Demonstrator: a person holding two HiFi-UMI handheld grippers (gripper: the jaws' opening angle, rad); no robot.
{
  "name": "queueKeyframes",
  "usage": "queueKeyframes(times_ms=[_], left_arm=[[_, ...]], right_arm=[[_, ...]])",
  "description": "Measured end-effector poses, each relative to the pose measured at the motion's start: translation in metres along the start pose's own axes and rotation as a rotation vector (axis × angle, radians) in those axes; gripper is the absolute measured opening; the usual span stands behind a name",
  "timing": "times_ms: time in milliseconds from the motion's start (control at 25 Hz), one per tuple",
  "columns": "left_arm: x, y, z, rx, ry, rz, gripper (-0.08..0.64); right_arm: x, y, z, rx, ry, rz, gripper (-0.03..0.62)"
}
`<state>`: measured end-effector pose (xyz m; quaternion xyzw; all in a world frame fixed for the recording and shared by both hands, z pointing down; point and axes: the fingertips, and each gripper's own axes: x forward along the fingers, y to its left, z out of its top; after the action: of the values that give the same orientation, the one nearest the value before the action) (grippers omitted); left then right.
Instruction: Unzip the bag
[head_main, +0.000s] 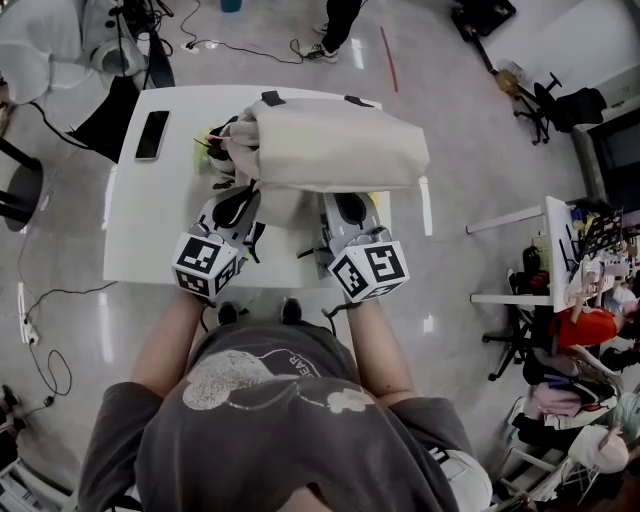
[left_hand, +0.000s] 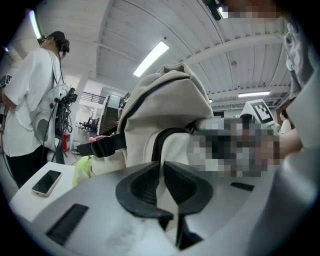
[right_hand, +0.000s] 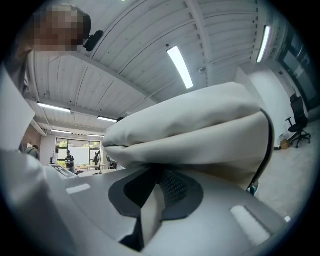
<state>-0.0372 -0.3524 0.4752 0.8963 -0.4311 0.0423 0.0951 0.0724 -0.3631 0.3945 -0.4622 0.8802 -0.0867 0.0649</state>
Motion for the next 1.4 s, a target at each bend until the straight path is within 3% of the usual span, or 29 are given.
queueKeyframes(times_ms=[400,760,1160,1400], left_arm=[[0.0,-0.002,0.0,-0.015,0.008,0.032,0.038],[0.0,0.0,-0.003,-0.044,0.003,0.049,0.038],[0.004,0.001,-0.002,-0.044,0.006,0.126,0.044],[0.004,0.003,-0.001,-0.055,-0.001,0.181,0.054]], right_arm=[[-0.024,-0.043,0.002,0.079,-0.04,-0.098,0.023],[-0.029,-0.047,-0.017,-0.021,0.011,-0.126,0.023],[-0.03,-0.045,-0.027,-0.005,0.021,-0.075,0.032],[-0.038,-0.051,-0.025,0.019,0.025,-0.041,0.126]])
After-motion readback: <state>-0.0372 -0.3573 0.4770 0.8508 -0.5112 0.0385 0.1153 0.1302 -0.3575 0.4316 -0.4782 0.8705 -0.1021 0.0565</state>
